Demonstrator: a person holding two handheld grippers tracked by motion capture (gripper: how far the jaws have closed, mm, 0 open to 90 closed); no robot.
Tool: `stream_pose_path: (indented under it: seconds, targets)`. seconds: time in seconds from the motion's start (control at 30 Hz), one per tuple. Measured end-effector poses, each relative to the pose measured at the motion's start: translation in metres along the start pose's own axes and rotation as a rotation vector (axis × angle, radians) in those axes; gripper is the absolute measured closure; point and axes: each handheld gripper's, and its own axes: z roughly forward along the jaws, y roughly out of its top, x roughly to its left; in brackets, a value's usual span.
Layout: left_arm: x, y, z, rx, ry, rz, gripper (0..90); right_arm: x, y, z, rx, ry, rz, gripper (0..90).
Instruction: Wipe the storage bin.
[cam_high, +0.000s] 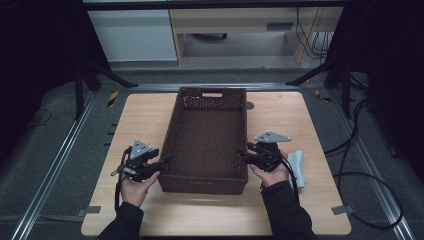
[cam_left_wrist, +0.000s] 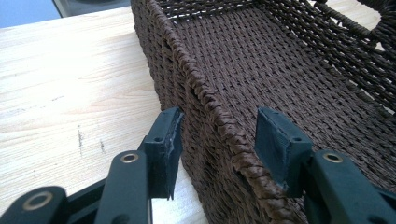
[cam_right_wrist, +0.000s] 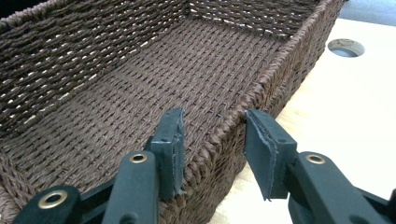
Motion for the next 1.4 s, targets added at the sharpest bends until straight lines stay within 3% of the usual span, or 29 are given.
stream_pose_path:
  seconds: [0.17,0.27,0.4,0.53,0.6,0.7,0.77,0.97,1.1,1.2,1.4]
  targets:
    - [0.002,0.003,-0.006,-0.036,0.004,-0.010,44.9,0.005,-0.003,-0.004,0.000,-0.003,0.001,57.6]
    - [0.003,0.003,-0.009,-0.030,0.006,-0.014,45.3,0.007,-0.005,-0.006,-0.001,0.004,0.005,56.8]
    - [0.002,0.001,-0.013,-0.007,-0.014,-0.013,54.9,0.007,-0.004,-0.009,-0.003,0.013,-0.008,55.5]
    - [0.001,0.000,-0.011,0.006,-0.053,-0.019,67.7,0.003,-0.001,-0.012,-0.064,-0.010,-0.022,47.8]
    - [0.000,0.001,-0.009,0.014,-0.039,-0.016,68.0,-0.002,0.000,-0.010,-0.068,-0.011,-0.012,47.4]
    - [0.003,0.003,-0.007,0.013,-0.035,-0.022,69.3,-0.007,0.001,-0.003,-0.055,-0.024,-0.005,46.4]
    - [0.005,0.004,-0.004,0.009,-0.025,-0.025,70.3,-0.010,0.002,0.000,-0.056,-0.008,0.014,47.5]
    - [0.007,0.004,-0.002,-0.005,-0.022,-0.013,70.7,-0.009,0.004,0.010,-0.044,-0.004,-0.001,53.4]
    - [0.003,0.002,-0.008,-0.019,-0.023,0.009,60.0,-0.006,0.004,0.008,-0.028,-0.011,0.004,55.9]
    - [0.002,-0.001,-0.013,-0.027,-0.035,0.015,57.8,-0.005,0.002,0.006,-0.030,-0.005,0.017,56.3]
    - [0.007,-0.004,-0.013,-0.005,-0.032,0.002,70.7,0.003,-0.001,-0.003,-0.008,0.005,0.016,55.6]
